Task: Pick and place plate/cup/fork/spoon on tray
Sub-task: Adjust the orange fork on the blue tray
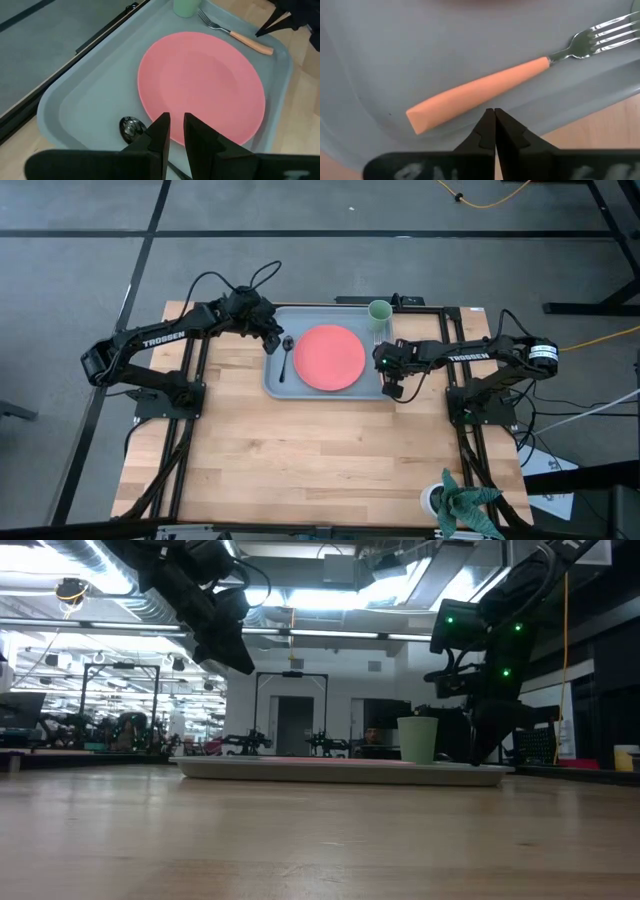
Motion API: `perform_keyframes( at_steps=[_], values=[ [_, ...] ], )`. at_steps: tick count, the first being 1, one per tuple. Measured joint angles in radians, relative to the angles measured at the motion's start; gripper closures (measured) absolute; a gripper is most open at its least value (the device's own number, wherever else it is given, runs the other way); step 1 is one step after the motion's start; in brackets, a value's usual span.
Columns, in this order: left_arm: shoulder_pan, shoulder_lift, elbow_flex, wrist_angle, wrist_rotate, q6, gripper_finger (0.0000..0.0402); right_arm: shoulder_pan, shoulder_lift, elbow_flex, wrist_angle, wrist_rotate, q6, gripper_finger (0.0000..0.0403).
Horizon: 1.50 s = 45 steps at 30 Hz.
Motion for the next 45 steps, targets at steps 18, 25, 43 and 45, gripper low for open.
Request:
perform_keyframes(
  at_steps=[18,25,43,45],
  values=[
    [0.0,0.0,0.0,-0.008,0.0,0.052,0.0354,0.0,0.019,-0.001,-0.001,0.0,0.007,0.0398],
    [0.0,0.0,0.0,-0.008,0.001,0.052,0.0354,0.001,0.078,-0.001,0.015,0.0,-0.052,0.0398],
    [0.0,0.0,0.0,-0.007,0.001,0.05,0.0354,0.001,0.078,0.026,-0.01,-0.079,-0.023,0.0397],
    [0.0,0.0,0.0,-0.008,0.001,0.05,0.0354,0.004,0.079,0.086,-0.099,-0.079,0.033,0.0397]
  ],
)
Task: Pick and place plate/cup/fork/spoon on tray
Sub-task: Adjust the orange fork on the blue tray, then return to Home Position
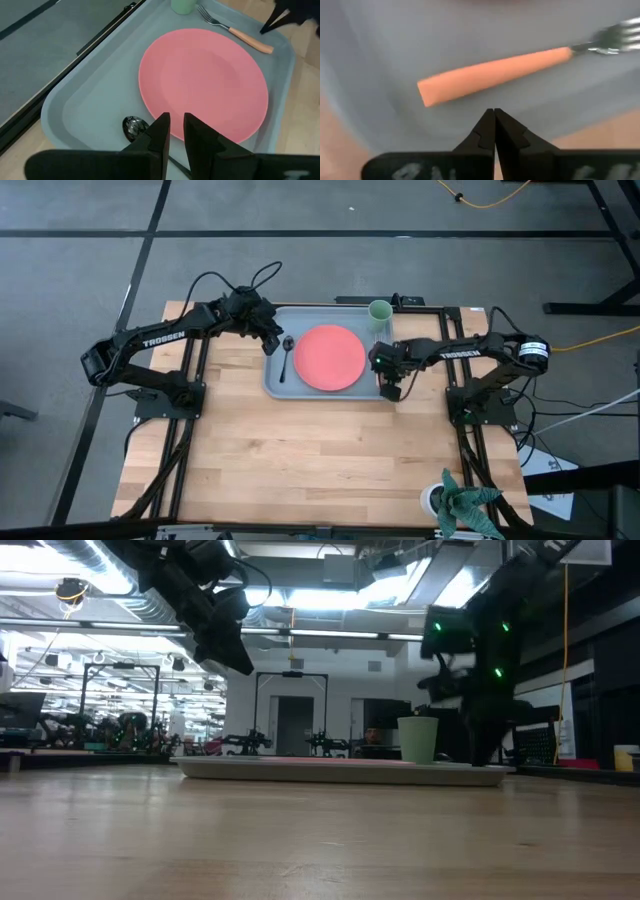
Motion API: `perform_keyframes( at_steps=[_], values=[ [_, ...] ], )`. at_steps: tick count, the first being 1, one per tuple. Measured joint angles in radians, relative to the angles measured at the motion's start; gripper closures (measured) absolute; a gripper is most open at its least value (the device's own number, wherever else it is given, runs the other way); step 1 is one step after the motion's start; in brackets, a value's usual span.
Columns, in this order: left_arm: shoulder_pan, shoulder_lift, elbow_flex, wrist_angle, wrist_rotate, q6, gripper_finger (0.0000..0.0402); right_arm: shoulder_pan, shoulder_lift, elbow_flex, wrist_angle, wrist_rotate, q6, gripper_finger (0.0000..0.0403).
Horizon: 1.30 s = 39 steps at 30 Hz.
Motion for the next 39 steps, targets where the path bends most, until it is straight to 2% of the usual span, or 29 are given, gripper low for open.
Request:
perform_keyframes(
  at_steps=[5,7,11,12,14,16,18,20,24,29,31,34,36,39],
  values=[
    [0.0,0.0,0.0,0.0,0.001,-0.013,0.0354,0.026,0.0,0.179,-0.215,-0.006,0.221,0.0397],
    [0.0,0.0,0.0,-0.003,0.001,-0.048,0.0354,0.028,0.0,0.243,-0.266,-0.008,0.228,0.0397],
    [-0.005,0.0,0.0,-0.014,0.019,-0.162,0.0354,0.037,-0.003,0.323,-0.38,-0.117,0.38,0.0397],
    [-0.007,0.0,0.0,-0.029,0.061,-0.166,0.0354,0.045,-0.005,0.326,-0.387,-0.18,0.352,0.0397],
    [-0.01,0.0,0.0,-0.093,0.219,-0.08,0.0354,0.068,-0.024,0.313,-0.342,-0.286,0.253,0.0397],
    [-0.012,-0.003,-0.016,-0.122,0.355,0.01,0.0354,0.084,-0.069,0.273,-0.237,-0.332,0.191,0.0397],
    [-0.005,-0.022,-0.056,-0.097,0.437,0.057,0.0354,0.093,-0.138,0.209,-0.148,-0.345,0.18,0.0397],
    [0.008,-0.057,-0.113,-0.061,0.457,0.043,0.0354,0.1,-0.233,0.123,-0.063,-0.344,0.223,0.0397],
    [0.016,-0.182,-0.26,0.078,0.429,-0.032,0.0354,0.128,-0.484,-0.076,0.047,-0.334,0.348,0.0397],
    [-0.029,-0.41,-0.468,0.365,0.406,-0.134,0.0354,0.175,-0.789,-0.3,0.341,-0.314,0.377,0.0397],
    [-0.075,-0.494,-0.569,0.507,0.33,-0.197,0.0354,0.185,-0.881,-0.366,0.451,-0.312,0.349,0.0397],
    [-0.169,-0.597,-0.717,0.687,0.158,-0.282,0.0354,0.194,-0.985,-0.438,0.552,-0.264,0.308,0.0397],
    [-0.244,-0.647,-0.792,0.768,0.057,-0.318,0.0354,0.195,-1.031,-0.469,0.582,-0.22,0.29,0.0397],
    [-0.36,-0.685,-0.848,0.833,-0.079,-0.296,0.0354,0.195,-1.07,-0.506,0.625,-0.198,0.232,0.0397]
  ],
)
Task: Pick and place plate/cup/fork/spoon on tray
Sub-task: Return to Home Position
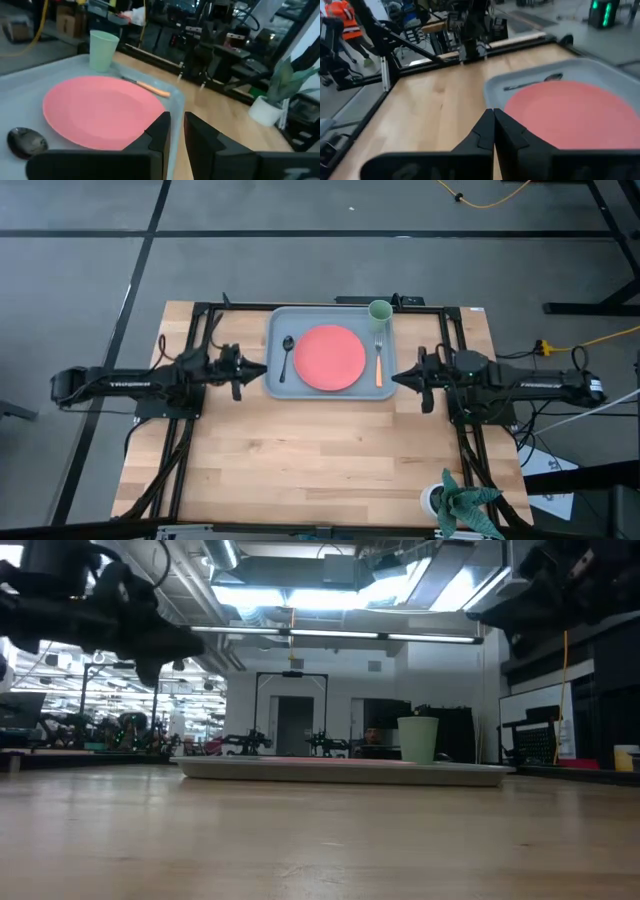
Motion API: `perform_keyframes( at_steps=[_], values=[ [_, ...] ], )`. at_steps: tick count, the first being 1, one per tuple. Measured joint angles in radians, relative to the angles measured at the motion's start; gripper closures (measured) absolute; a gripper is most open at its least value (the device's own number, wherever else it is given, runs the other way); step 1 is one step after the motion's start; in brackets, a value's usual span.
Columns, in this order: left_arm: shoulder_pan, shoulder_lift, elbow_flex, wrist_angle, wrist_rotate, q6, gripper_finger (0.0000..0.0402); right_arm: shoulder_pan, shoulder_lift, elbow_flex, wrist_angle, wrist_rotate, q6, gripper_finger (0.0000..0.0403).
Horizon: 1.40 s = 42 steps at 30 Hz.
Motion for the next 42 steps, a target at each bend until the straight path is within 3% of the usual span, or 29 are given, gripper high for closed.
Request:
perform_keyframes(
  at_steps=[5,9,22,31,42],
  values=[
    [-0.144,-0.045,-0.031,-0.009,-0.119,0.105,0.0354,0.0,-0.065,-0.039,0.039,-0.006,-0.089,0.0397],
    [-0.19,-0.088,-0.031,-0.036,-0.125,0.184,0.0354,0.0,-0.142,-0.039,-0.02,-0.061,-0.106,0.0397],
    [-0.171,-0.381,-0.031,-0.269,-0.134,0.193,0.0354,0.0,-0.407,-0.039,-0.233,-0.028,-0.111,0.0397],
    [-0.171,-0.538,-0.031,-0.406,-0.178,0.192,0.0354,-0.001,-0.448,-0.038,-0.314,0.028,-0.14,0.0397],
    [-0.172,-0.529,-0.018,-0.483,-0.214,0.172,0.0354,-0.001,-0.447,-0.038,-0.381,0.078,-0.149,0.0397]
  ],
)
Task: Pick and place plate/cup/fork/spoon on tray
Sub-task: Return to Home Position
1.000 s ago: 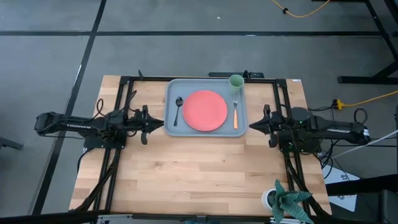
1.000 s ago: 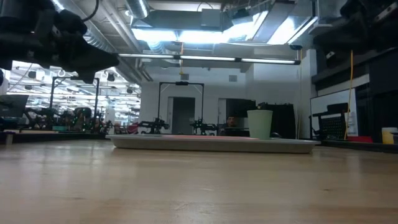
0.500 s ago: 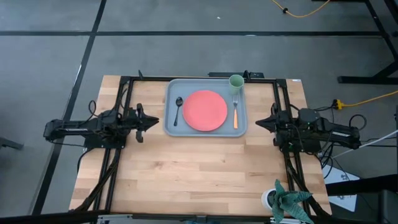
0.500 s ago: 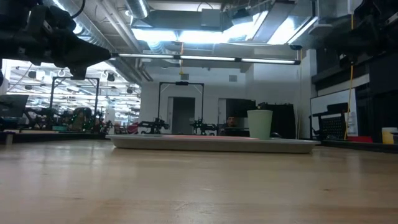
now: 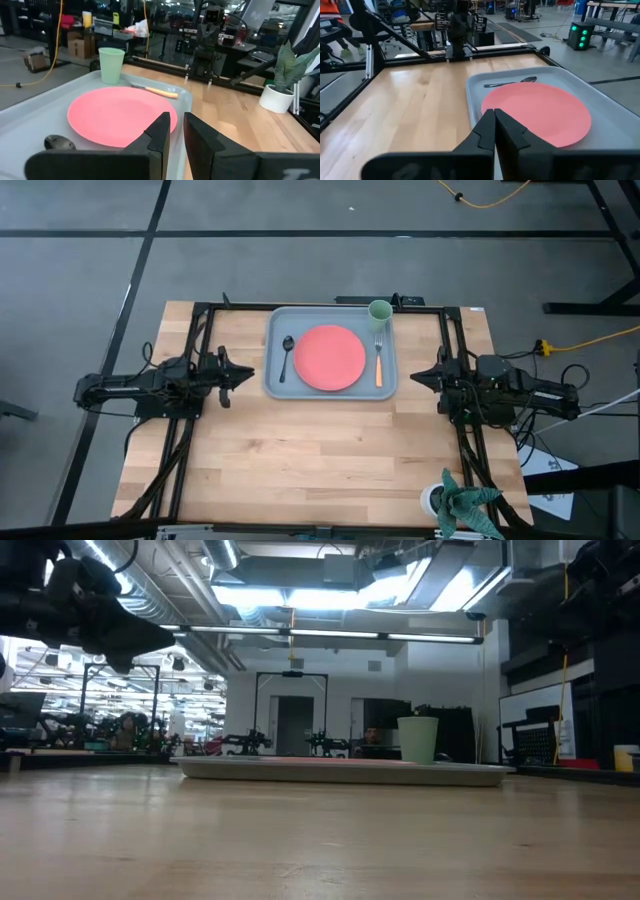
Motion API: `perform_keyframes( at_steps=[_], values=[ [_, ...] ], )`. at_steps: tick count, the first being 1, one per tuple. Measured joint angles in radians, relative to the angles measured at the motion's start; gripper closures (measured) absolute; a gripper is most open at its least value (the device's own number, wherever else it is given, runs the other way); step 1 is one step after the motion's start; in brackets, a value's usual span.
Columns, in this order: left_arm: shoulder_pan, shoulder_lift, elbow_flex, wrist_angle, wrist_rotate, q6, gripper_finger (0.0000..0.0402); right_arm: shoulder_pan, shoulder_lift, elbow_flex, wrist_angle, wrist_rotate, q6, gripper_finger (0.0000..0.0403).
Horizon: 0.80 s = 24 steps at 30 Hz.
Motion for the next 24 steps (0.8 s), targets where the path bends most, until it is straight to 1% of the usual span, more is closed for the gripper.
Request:
perform_keyframes(
  at_steps=[5,9,12,16,19,22,24],
  values=[
    [0.0,0.005,0.0,0.0,-0.001,-0.005,0.0354,0.0,0.0,0.0,-0.003,0.008,0.015,0.0397],
    [0.0,0.005,0.0,0.0,-0.001,-0.005,0.0354,0.0,0.0,0.0,-0.003,0.089,0.04,0.0397],
    [0.0,0.005,0.0,0.0,-0.001,-0.005,0.0354,0.0,0.0,0.0,-0.002,0.112,0.098,0.0397],
    [0.0,0.005,0.0,0.0,-0.001,-0.005,0.0354,0.0,0.0,-0.001,0.011,0.054,0.119,0.0397],
    [0.0,0.005,0.0,0.0,-0.001,-0.005,0.0354,0.0,0.0,-0.048,0.145,0.006,0.114,0.0397],
    [0.0,0.005,0.0,0.0,0.0,-0.005,0.0354,0.0,0.0,-0.151,0.367,-0.017,0.082,0.0397],
    [0.0,0.005,0.0,0.0,0.0,-0.005,0.0354,0.0,0.0,-0.213,0.469,-0.017,0.072,0.0397]
  ],
)
